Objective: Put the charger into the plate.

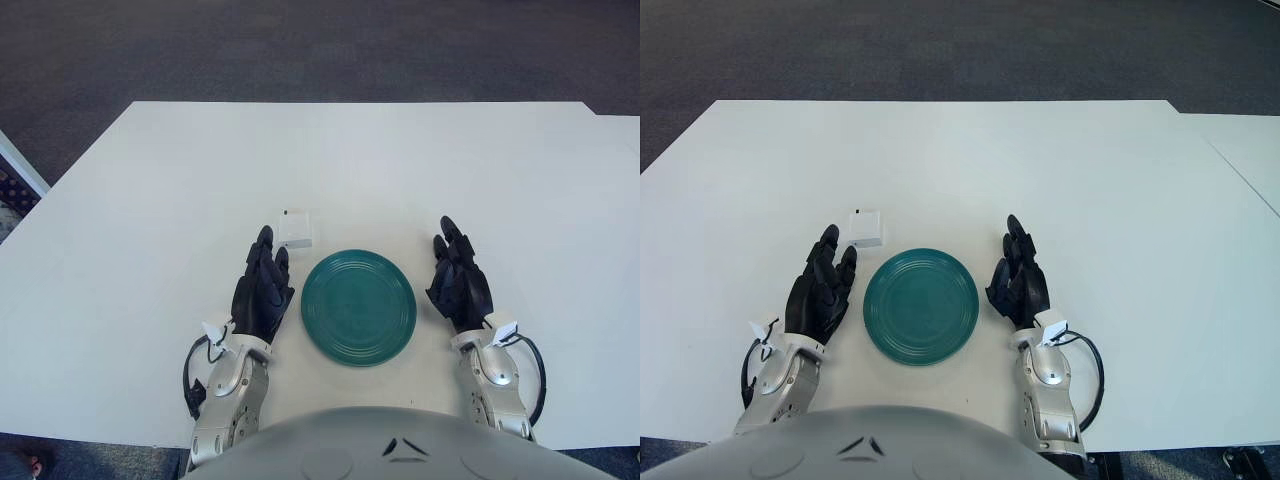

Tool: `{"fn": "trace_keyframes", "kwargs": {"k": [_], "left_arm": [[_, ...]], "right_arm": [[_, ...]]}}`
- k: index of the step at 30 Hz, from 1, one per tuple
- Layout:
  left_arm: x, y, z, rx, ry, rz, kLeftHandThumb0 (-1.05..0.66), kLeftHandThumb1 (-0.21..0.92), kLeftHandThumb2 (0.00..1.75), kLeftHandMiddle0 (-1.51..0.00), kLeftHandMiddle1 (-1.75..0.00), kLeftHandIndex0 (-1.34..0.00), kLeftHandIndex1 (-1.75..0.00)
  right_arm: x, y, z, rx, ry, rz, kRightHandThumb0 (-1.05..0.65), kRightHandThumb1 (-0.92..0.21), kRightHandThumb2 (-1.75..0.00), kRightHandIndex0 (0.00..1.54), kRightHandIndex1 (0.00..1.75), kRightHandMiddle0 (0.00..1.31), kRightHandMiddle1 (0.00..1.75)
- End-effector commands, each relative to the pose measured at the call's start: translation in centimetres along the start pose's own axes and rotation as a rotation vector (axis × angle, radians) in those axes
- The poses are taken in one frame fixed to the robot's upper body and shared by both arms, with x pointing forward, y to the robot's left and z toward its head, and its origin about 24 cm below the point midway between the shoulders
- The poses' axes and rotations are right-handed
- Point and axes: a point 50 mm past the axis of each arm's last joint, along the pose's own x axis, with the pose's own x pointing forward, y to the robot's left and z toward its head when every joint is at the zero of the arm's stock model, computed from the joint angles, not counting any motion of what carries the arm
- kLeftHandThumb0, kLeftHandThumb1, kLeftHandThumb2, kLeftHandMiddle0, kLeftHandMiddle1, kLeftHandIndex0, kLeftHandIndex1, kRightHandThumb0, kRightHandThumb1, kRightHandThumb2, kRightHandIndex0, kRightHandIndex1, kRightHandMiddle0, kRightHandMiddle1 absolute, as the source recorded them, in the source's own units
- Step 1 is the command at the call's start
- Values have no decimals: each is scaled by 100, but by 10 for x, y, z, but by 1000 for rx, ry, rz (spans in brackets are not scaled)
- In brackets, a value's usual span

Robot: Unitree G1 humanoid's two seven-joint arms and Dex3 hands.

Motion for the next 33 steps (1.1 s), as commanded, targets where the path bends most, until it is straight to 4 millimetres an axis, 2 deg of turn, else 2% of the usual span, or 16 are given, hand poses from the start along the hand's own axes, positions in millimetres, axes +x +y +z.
{"fn": "trace_keyframes", "kwargs": {"k": [1, 28, 30, 33], "left_arm": [[1, -1, 3, -10, -10, 4, -105, 92, 88, 0, 0, 0, 0], [1, 3, 10, -58, -10, 30, -105, 92, 89, 0, 0, 0, 0], [4, 10, 27, -1, -35, 20, -105, 92, 89, 0, 0, 0, 0], [10, 24, 59, 229, -73, 8, -105, 92, 90, 0, 0, 0, 0]], "right_arm": [[-8, -3, -16, -13, 102, -13, -91, -92, -95, 0, 0, 0, 16], [-8, 1, -17, -18, 106, -22, -90, -92, -96, 0, 0, 0, 16], [-8, 2, -18, -25, 110, -25, -90, -92, -96, 0, 0, 0, 17], [-6, 2, -19, -29, 117, -27, -91, -92, -96, 0, 0, 0, 17]]}}
